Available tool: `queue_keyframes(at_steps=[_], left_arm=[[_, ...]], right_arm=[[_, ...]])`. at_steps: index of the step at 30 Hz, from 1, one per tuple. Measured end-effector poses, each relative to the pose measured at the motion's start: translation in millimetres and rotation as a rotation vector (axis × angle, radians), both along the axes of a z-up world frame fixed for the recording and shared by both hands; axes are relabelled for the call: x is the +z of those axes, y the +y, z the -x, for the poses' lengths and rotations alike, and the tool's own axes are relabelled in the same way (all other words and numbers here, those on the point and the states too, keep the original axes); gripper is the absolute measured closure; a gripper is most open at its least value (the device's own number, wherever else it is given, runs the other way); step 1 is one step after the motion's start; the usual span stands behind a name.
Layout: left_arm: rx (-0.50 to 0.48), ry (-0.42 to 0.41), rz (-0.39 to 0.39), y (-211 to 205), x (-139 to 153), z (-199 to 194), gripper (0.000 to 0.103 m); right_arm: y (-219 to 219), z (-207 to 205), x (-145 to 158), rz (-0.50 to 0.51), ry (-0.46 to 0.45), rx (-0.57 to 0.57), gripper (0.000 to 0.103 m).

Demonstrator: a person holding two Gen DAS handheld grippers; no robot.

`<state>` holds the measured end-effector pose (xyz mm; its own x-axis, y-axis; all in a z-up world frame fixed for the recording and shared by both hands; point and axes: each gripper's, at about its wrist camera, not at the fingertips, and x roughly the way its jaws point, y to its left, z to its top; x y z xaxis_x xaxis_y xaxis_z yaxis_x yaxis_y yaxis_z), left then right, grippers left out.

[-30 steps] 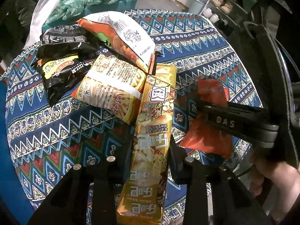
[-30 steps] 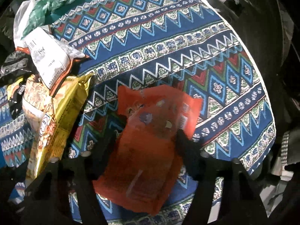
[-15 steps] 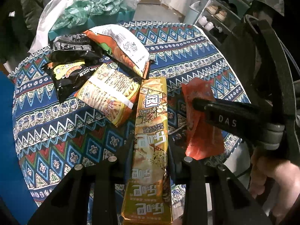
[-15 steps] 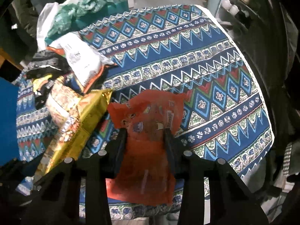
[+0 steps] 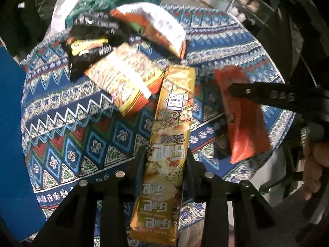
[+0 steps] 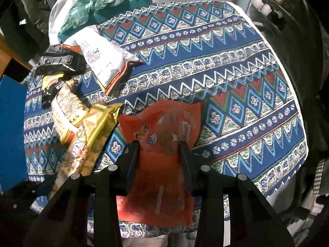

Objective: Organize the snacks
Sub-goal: 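Lift the gold wafer bar and orange-red bag and carry them toward the box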

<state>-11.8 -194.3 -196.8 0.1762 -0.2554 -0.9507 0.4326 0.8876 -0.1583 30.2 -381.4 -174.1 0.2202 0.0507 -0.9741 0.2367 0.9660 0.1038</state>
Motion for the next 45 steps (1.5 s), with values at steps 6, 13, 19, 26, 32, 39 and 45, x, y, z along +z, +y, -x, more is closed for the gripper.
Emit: queue_keyframes(at_steps=[6, 13, 19, 26, 32, 39, 45], left_arm=[[0.013, -0.004, -0.003, -7.2, -5.0, -13.8, 0.063], [0.031, 0.001, 0.004, -16.9, -8.2, -29.8, 0.046], [0.033, -0.012, 0.023, -22.7, -6.1, -41.2, 0.036], [-0.001, 0.007, 0.003, -35.0, -14.7, -44.2, 0.036], [-0.039, 0.005, -0.019, -44.3, -23.0, -43.6, 0.046], [-0.042, -0.024, -0.013, -44.3, -17.6, -38.7, 0.069], [-0.058, -0.077, 0.021, -41.5, 4.6, -25.2, 0.072]], right_arm=[[3.4, -1.5, -11.0, -0.004, 0.032, 0.012, 0.061], [7.7, -1.8, -16.9, 0.017, 0.046, 0.02, 0.045], [0.2, 2.8, -24.0, -0.014, 0.066, -0.042, 0.037], [-7.3, 6.7, -27.0, -0.01, 0.079, -0.068, 0.035], [1.0, 8.6, -31.5, 0.028, 0.084, -0.033, 0.033], [16.8, 12.5, -25.2, 0.07, 0.061, 0.028, 0.061], [15.1, 17.6, -13.6, 0.066, 0.045, 0.036, 0.072]])
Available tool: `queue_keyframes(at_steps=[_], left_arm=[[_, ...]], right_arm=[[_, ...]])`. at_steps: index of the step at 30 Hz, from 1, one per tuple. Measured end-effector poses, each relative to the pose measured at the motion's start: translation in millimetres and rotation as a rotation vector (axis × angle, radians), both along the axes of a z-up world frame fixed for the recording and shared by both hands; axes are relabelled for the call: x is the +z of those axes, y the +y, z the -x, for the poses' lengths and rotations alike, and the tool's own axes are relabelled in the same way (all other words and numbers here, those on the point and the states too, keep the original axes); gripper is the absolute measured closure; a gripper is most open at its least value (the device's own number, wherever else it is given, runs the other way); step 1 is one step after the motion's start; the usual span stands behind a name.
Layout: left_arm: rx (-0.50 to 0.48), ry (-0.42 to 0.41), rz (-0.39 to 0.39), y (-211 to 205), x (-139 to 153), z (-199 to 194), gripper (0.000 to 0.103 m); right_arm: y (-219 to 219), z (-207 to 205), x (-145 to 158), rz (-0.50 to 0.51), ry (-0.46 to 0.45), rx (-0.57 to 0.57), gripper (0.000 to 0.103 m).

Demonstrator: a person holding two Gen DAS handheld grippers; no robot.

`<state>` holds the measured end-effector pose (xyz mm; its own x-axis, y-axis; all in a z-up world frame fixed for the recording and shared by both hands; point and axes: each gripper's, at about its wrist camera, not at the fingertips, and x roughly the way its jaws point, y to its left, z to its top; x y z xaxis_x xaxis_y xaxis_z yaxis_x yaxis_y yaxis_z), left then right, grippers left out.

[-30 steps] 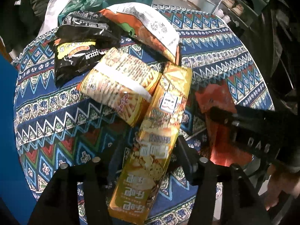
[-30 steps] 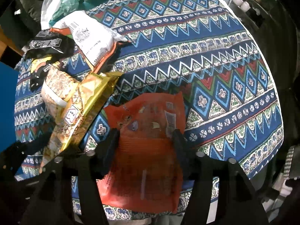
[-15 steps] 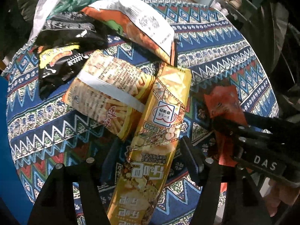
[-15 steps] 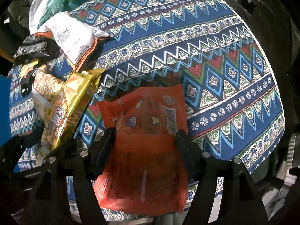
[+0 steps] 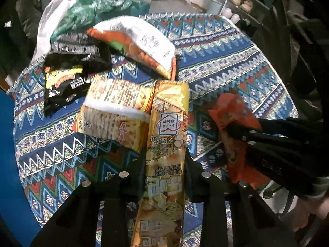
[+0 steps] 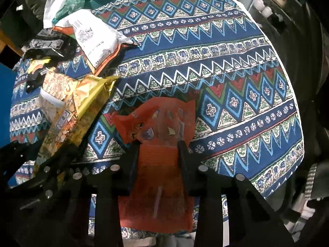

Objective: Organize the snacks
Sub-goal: 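Lift the gold wafer bar and orange-red bag and carry them toward the box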

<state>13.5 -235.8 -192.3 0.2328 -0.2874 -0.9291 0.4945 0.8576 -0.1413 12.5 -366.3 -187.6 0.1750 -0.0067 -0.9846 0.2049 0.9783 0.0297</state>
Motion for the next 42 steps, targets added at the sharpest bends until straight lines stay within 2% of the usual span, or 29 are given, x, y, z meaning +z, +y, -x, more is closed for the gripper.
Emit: queue_keyframes(at_steps=[7, 13, 23, 33, 42], left_arm=[[0.015, -0.029, 0.039, 10.6, 23.8, 10.5, 0.072], [0.034, -0.054, 0.073, 22.3, 45.1, 17.9, 0.072], [0.1, -0.125, 0.098, 50.4, 83.8, 18.2, 0.072], [0.207, -0.181, 0.126, 102.2, 119.2, 8.3, 0.072], [0.304, -0.23, 0.123, 149.4, 139.0, 1.4, 0.072]], right_arm=[[-7.7, 9.6, 20.6, -0.025, -0.043, -0.006, 0.074], [-11.4, 14.9, 50.2, -0.038, -0.1, 0.002, 0.074], [10.9, 7.2, 87.1, -0.047, -0.182, 0.061, 0.074], [55.3, -11.1, 116.4, -0.054, -0.238, 0.175, 0.074], [104.2, -26.6, 139.0, -0.089, -0.277, 0.263, 0.074]])
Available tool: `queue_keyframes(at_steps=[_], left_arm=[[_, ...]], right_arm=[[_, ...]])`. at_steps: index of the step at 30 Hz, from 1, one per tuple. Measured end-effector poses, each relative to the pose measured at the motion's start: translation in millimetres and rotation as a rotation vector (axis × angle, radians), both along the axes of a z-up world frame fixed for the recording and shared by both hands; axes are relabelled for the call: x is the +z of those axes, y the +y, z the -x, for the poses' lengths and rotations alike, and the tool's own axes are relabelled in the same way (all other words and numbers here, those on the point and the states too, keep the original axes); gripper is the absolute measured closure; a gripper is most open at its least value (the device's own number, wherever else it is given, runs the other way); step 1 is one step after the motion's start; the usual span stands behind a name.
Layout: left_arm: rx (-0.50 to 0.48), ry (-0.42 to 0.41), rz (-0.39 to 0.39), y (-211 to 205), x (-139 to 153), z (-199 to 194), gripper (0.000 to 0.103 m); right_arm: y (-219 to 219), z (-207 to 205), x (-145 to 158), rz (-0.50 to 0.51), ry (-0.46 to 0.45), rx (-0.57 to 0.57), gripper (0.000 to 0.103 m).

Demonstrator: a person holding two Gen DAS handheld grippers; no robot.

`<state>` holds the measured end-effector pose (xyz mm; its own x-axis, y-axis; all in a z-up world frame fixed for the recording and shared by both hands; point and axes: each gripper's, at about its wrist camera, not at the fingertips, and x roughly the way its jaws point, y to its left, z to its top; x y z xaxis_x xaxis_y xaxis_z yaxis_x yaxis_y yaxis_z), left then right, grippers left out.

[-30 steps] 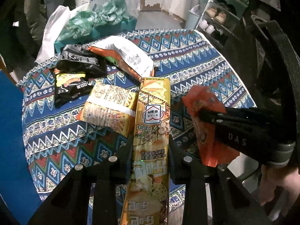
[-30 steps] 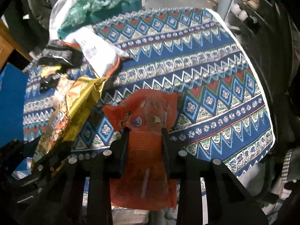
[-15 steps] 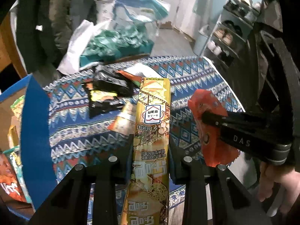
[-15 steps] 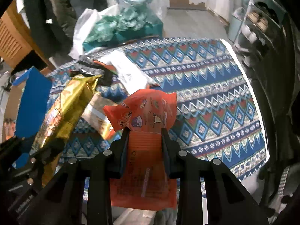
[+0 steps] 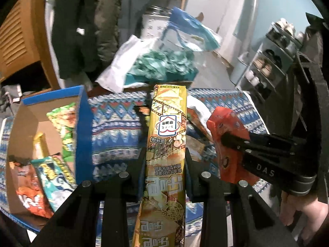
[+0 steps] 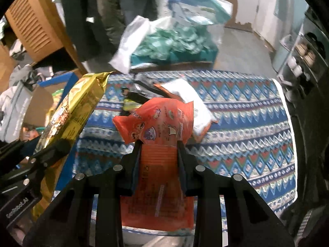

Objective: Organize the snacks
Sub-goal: 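Lift the gold wafer bar and orange-red bag and carry them toward the box, then lower both held snacks into the box and open both grippers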

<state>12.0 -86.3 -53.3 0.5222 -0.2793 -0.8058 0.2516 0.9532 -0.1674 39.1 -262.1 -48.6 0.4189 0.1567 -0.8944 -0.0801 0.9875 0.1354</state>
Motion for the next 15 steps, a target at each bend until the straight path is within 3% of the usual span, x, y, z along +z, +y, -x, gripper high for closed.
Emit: queue_keyframes(at_steps=[15], left_arm=[[0.175, -0.028, 0.051, 98.4, 15.5, -3.9, 0.072]], right_arm=[[106.9, -25.1, 29.7, -0.03, -0.048, 0.161, 0.074]])
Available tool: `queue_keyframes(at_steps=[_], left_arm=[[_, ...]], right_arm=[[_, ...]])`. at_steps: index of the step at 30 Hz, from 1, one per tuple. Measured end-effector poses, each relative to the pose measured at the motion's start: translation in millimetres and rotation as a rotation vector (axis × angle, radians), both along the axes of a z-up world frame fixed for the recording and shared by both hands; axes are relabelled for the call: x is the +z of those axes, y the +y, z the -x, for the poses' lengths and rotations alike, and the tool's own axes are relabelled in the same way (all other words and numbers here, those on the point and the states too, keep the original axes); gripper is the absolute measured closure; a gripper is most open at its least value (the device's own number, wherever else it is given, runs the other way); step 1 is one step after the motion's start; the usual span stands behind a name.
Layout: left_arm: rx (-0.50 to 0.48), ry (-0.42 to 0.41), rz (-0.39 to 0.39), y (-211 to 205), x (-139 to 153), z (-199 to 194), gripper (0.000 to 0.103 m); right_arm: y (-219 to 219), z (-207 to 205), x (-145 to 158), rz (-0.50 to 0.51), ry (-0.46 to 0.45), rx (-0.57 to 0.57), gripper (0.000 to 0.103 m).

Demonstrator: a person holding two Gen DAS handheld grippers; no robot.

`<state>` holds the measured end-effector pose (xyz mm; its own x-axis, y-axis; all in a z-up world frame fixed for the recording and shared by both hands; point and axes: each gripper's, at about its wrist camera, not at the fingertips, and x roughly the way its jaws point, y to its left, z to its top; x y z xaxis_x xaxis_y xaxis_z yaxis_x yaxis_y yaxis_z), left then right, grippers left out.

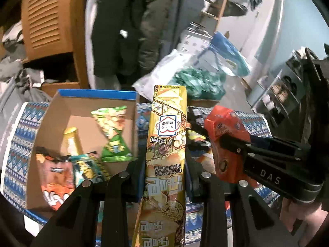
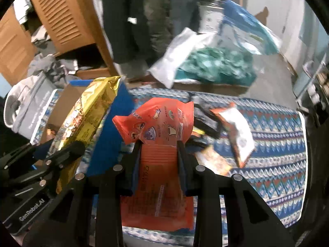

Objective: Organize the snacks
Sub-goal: 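Lower both held snacks into the box and open both grippers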

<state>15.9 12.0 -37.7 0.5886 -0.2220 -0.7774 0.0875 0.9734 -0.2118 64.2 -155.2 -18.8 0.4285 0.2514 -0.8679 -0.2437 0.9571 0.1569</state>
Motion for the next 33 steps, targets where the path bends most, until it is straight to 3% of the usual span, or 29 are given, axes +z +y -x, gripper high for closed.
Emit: queue_keyframes(at_steps=[13, 28, 31, 33], left_arm=[[0.156, 0.001, 0.026, 88.8, -11.5, 11.3, 0.072], [0.274, 0.087, 0.063, 152.6, -54.7, 8.8, 0.071], [0.288, 0.093, 0.075, 156.7, -57.8, 7.3, 0.07], [0.288, 0.086, 0.09, 159.3, -58.6, 5.0, 0.07]], right_arm=[[105.6, -0.2, 1.7, 0.009, 0.003, 0.158, 0.074], [171.8, -10.5, -40.9, -0.028, 0.102, 0.231, 0.073], [176.8, -12.7, -44.2, -0.031, 0.105, 0.241, 0.069], [177.6, -14.9, -44.9, -0.026, 0.102, 0.237, 0.061]])
